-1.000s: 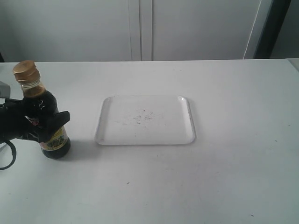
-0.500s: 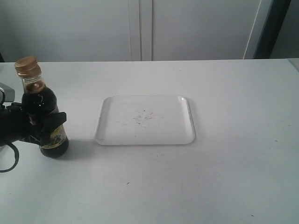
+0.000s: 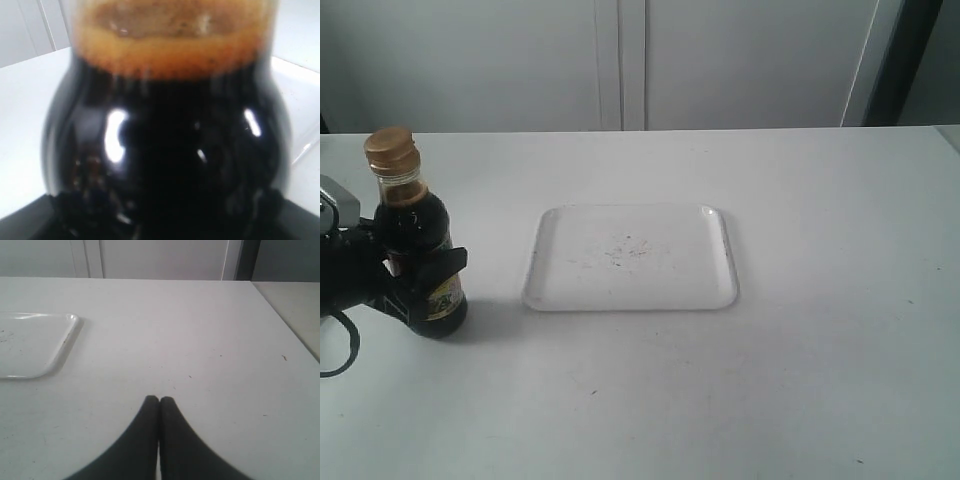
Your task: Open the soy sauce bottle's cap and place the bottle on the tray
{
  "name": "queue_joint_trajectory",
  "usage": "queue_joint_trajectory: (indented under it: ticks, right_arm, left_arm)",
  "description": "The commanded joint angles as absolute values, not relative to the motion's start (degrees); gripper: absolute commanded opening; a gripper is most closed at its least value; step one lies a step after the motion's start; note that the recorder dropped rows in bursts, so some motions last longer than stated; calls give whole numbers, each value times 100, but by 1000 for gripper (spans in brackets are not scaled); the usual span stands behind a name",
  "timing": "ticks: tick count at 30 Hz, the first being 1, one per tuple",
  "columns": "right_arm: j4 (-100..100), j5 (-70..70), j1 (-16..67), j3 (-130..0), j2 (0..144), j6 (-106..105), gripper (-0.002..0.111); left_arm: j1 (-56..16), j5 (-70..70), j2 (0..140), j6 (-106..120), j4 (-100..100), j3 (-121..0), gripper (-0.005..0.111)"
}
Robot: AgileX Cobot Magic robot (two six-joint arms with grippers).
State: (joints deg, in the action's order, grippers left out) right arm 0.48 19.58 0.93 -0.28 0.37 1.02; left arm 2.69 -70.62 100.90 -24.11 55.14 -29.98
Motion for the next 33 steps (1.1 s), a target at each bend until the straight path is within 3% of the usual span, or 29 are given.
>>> queue_joint_trajectory:
  ticks: [1,7,17,25,33]
  right_arm:
    - [0,1860,57,0,0,125,0]
    - [0,1194,57,0,0,125,0]
    - [0,-1286,57,0,0,809,0]
    - [0,-1440,57,-247,165,932,0]
    - [-555,-1392,57,-1879,1693,931,0]
  left_arm:
    - [265,-6996,10075,-2218,5686,-2974,0]
    - [265,-6996,10075,-2211,5707,-2974,0]
    - [265,-6996,10075,-2161,5747,-2974,0]
    - [265,-6996,10075,-2161,5747,-2974,0]
    - [265,-6996,10075,-2161,5747,-2974,0]
